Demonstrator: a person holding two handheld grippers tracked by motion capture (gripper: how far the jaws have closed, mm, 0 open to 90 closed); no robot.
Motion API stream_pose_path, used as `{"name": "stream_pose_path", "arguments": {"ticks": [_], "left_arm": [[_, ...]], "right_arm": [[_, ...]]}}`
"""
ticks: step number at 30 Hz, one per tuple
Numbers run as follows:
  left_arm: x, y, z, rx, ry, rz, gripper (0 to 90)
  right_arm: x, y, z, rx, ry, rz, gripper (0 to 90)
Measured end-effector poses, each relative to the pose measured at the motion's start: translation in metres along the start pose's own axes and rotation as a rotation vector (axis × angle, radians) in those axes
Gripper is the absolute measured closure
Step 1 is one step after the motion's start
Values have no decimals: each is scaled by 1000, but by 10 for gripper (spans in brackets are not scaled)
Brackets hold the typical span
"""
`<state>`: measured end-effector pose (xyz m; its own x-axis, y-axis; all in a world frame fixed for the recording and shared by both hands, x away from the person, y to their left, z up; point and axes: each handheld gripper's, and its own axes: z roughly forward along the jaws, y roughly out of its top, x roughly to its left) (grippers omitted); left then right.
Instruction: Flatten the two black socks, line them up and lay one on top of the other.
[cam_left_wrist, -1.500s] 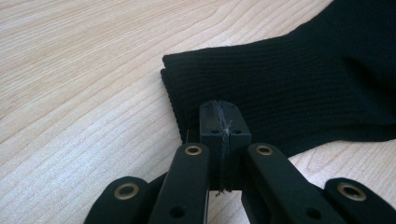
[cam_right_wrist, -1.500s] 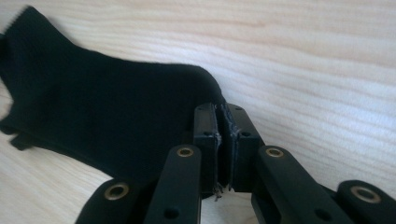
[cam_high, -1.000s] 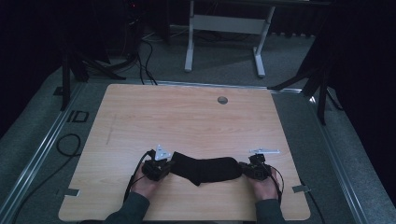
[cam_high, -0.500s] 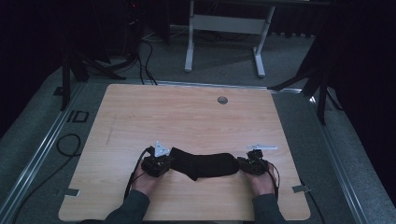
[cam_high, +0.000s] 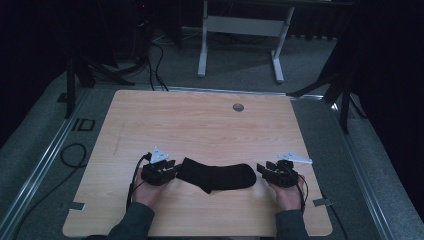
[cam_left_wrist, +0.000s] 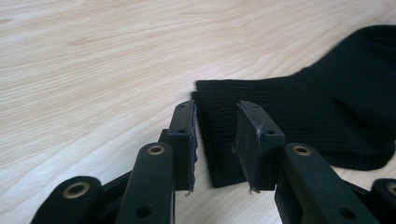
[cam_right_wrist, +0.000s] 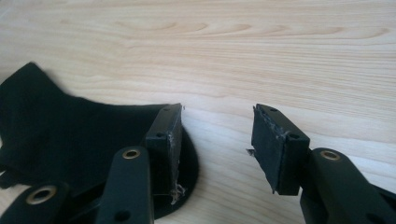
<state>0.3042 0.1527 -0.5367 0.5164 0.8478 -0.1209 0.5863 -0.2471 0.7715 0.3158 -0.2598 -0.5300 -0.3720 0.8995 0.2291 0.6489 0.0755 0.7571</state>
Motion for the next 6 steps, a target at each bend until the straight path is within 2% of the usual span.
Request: {"name": "stream_pose_path", "arguments": {"ticks": [6], "left_arm": [[10,-1,-1,11,40,-19,660]], "right_arm": [[-11,-3,-1,3,-22,22,510]]}}
